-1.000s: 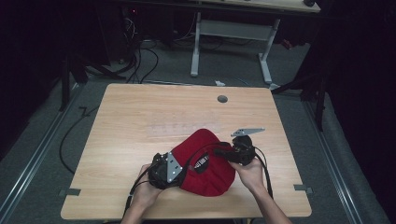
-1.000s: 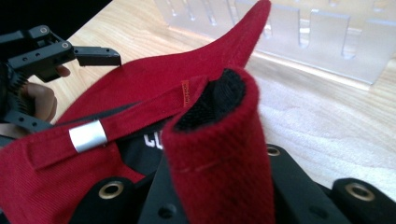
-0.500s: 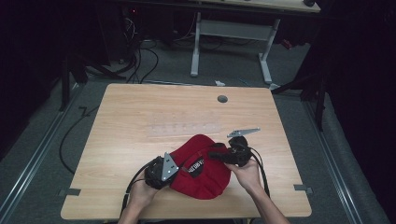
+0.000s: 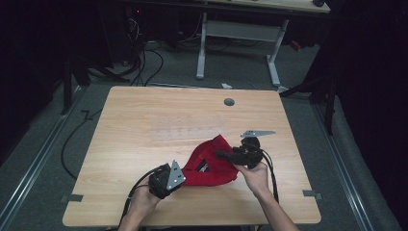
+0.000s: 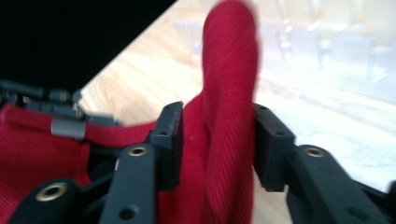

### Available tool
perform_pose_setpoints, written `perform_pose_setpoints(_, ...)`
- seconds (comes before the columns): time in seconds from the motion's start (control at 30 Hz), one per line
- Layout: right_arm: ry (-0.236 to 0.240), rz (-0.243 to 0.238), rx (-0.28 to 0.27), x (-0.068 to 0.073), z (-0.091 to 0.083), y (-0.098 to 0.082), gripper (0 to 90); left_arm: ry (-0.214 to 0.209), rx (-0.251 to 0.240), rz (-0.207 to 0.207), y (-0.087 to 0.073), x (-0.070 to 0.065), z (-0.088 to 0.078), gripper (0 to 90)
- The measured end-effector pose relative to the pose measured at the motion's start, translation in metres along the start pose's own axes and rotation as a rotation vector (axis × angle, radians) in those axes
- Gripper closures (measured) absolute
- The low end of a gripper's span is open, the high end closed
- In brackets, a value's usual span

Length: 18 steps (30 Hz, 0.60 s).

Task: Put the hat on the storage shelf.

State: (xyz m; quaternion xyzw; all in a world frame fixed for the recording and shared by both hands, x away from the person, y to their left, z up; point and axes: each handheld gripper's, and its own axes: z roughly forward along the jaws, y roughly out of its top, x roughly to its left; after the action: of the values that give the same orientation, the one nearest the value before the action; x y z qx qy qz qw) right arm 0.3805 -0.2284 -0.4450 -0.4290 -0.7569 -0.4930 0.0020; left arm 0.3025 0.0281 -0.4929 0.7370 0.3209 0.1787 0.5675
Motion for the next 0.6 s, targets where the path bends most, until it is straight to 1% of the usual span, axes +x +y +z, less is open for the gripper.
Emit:
perform_pose_setpoints(0.03,-0.005,0.007,-0.023,-0.002,-0.004,0.001,53.9,0.005,0.003,0.009,0.000,0.000,0.000,83.2)
perform_pose_setpoints(0.07,-0.010,0.010,-0.049,-0.004,-0.008,0.002,52.0,0.007,0.003,0.009,0.000,0.001,-0.001,83.6)
perform_pose_setpoints(0.13,-0.022,0.027,-0.087,-0.008,-0.017,0.003,49.5,0.017,-0.010,-0.016,0.005,0.004,-0.004,85.4)
perform_pose_setpoints(0.17,-0.029,0.028,-0.104,-0.010,-0.021,0.004,47.9,0.015,-0.010,-0.025,0.006,0.005,-0.006,85.5)
perform_pose_setpoints(0.23,-0.037,0.027,-0.128,-0.010,-0.027,0.006,46.7,0.025,-0.004,-0.018,0.007,0.007,-0.007,85.6)
perform_pose_setpoints(0.3,-0.052,0.013,-0.148,-0.010,-0.033,0.007,45.9,0.029,-0.007,-0.035,0.006,0.009,-0.008,85.6)
perform_pose_setpoints(0.37,-0.051,0.015,-0.171,-0.011,-0.036,0.007,44.5,0.033,-0.012,-0.040,0.006,0.010,-0.009,85.6)
perform_pose_setpoints(0.4,-0.051,0.015,-0.171,-0.011,-0.036,0.007,44.5,0.038,-0.007,-0.043,0.007,0.011,-0.009,85.6)
perform_pose_setpoints(0.43,-0.054,0.011,-0.197,-0.012,-0.039,0.007,44.1,0.052,-0.018,-0.064,0.008,0.015,-0.011,85.5)
perform_pose_setpoints(0.47,-0.064,0.007,-0.211,-0.011,-0.042,0.007,44.0,0.058,-0.028,-0.080,0.009,0.017,-0.013,85.5)
perform_pose_setpoints(0.53,-0.068,0.009,-0.242,-0.014,-0.048,0.006,43.2,0.066,-0.040,-0.108,0.012,0.023,-0.017,85.4)
perform_pose_setpoints(0.6,-0.077,0.016,-0.248,-0.018,-0.052,0.005,42.6,0.075,-0.056,-0.132,0.015,0.028,-0.021,85.4)
